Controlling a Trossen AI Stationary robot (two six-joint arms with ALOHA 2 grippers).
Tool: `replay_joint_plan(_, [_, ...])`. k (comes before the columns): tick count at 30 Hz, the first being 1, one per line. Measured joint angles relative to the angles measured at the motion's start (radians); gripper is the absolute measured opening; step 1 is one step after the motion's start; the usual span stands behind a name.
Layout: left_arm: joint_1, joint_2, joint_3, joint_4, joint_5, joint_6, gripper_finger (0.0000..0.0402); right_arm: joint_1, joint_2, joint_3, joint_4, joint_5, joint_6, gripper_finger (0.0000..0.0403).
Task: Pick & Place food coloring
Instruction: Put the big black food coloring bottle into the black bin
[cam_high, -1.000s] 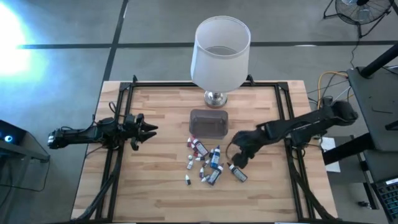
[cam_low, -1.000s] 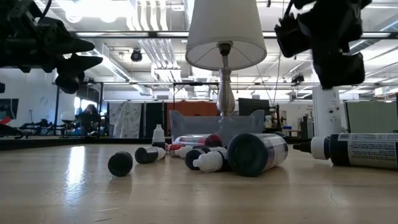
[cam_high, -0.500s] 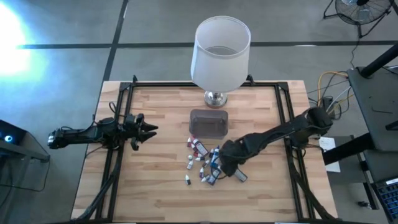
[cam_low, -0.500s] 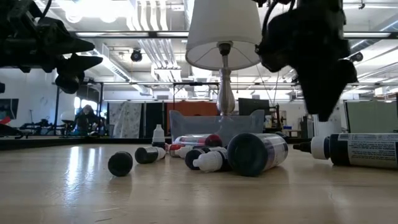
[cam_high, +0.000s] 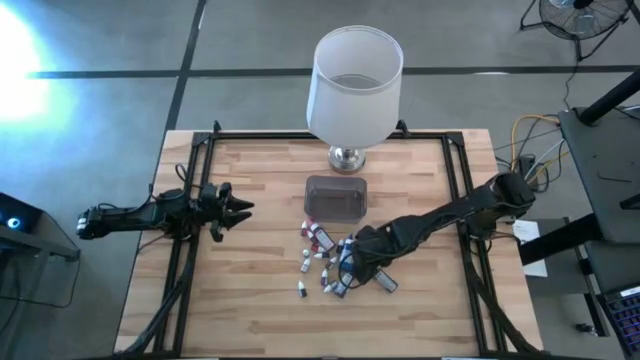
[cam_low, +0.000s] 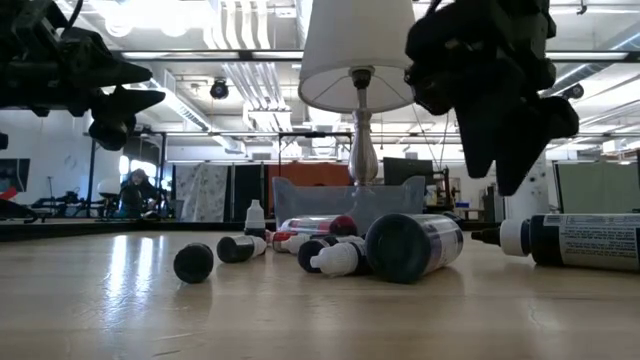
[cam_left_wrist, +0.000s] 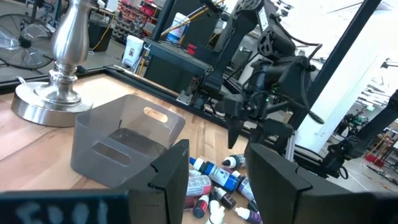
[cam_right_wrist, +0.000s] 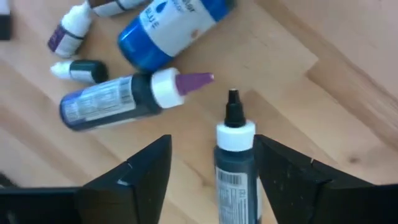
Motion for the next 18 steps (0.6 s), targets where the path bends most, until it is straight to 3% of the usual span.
replay_joint_plan(9, [0.0,0.0,0.0,0.0,0.0,0.0,0.0135,0.005,0.001,-0.043,0.012,-0.015,-0.043,0.0299])
replay_joint_plan(18, [0.0,0.0,0.0,0.0,0.0,0.0,0.0135,0.014,0.102,0.004,0.021,-0.022,-0.167,0.0294])
